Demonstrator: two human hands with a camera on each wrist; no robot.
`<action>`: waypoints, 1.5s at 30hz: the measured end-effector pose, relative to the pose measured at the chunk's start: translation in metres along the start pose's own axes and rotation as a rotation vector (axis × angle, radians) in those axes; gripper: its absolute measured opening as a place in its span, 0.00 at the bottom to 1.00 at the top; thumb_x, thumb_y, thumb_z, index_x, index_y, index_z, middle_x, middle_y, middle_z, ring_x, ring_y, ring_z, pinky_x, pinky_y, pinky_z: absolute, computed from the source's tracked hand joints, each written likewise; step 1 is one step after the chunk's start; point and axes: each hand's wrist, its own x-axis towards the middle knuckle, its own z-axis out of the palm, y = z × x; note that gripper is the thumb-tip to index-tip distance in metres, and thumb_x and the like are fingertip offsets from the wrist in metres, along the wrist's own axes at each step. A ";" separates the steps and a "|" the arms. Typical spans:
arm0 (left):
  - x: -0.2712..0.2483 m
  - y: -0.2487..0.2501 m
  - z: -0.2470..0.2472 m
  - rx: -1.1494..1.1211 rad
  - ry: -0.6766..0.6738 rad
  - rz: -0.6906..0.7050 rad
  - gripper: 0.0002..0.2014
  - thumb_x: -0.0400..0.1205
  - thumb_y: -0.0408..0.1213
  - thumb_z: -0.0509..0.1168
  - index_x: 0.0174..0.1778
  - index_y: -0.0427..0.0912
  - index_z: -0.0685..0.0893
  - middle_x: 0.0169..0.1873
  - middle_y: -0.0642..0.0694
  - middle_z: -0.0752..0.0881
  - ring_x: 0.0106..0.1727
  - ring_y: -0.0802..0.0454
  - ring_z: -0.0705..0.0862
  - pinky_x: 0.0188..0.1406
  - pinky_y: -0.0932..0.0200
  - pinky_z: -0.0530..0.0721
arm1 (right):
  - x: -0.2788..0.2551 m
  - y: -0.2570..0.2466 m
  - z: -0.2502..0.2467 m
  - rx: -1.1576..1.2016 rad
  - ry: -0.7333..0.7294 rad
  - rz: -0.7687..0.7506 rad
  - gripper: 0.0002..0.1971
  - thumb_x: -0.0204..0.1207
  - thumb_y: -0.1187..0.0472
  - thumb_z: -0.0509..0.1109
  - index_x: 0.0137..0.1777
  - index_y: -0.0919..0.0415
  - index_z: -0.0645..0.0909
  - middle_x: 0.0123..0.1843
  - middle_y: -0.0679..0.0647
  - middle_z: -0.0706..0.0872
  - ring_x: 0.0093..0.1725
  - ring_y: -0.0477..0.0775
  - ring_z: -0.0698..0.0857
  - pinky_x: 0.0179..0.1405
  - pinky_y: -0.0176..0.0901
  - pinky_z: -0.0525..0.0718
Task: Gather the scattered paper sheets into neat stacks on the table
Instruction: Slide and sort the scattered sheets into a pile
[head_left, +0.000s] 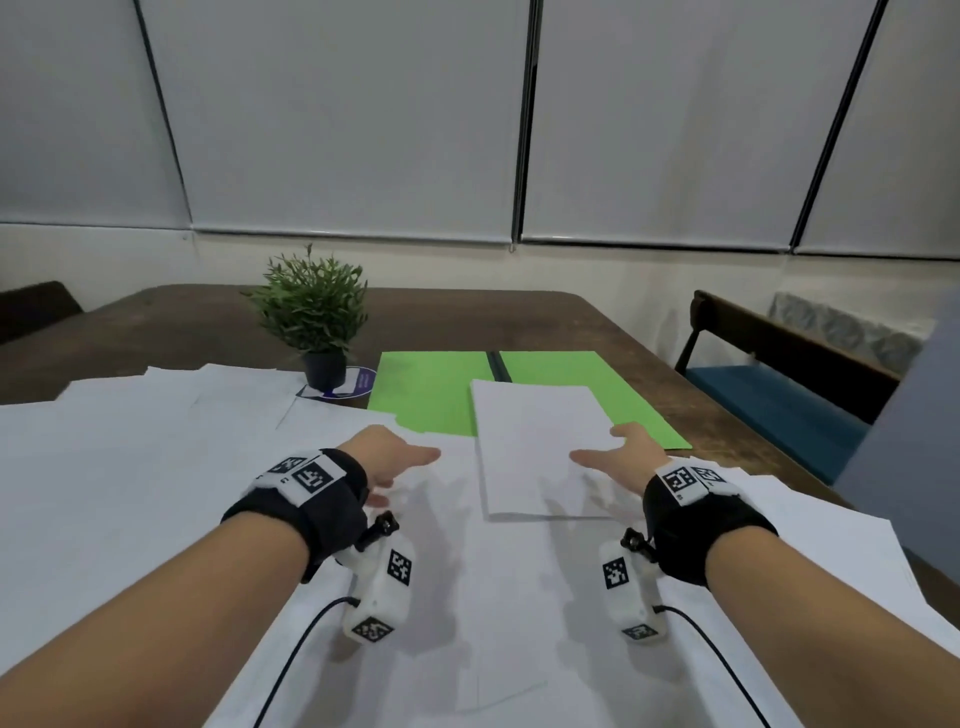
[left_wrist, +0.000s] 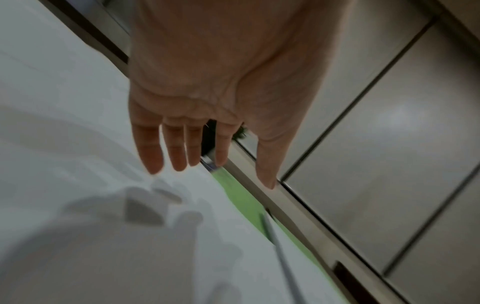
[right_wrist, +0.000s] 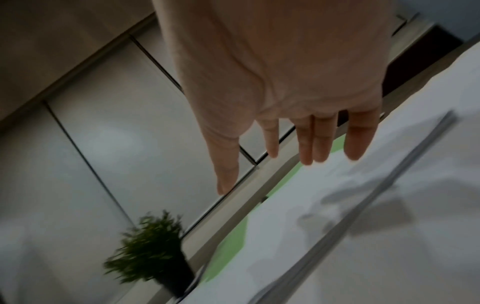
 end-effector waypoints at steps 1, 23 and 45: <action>-0.006 -0.009 -0.020 0.056 0.026 -0.017 0.23 0.77 0.51 0.71 0.62 0.41 0.76 0.58 0.42 0.78 0.56 0.45 0.79 0.49 0.50 0.84 | -0.013 -0.010 0.005 0.019 -0.025 -0.027 0.42 0.68 0.42 0.78 0.78 0.56 0.65 0.75 0.59 0.73 0.72 0.61 0.74 0.70 0.53 0.74; -0.070 -0.188 -0.141 0.663 0.169 -0.314 0.67 0.38 0.82 0.64 0.74 0.47 0.67 0.71 0.39 0.73 0.71 0.39 0.72 0.68 0.45 0.76 | -0.173 -0.081 0.123 -0.607 -0.276 -0.081 0.54 0.52 0.33 0.82 0.76 0.56 0.65 0.76 0.62 0.64 0.75 0.67 0.68 0.70 0.61 0.75; -0.087 -0.168 -0.136 0.793 0.077 -0.287 0.43 0.71 0.74 0.59 0.72 0.43 0.75 0.70 0.42 0.78 0.72 0.43 0.73 0.71 0.52 0.72 | -0.111 -0.056 0.111 -0.406 -0.305 -0.005 0.24 0.66 0.41 0.79 0.51 0.59 0.84 0.48 0.54 0.87 0.51 0.57 0.84 0.55 0.44 0.81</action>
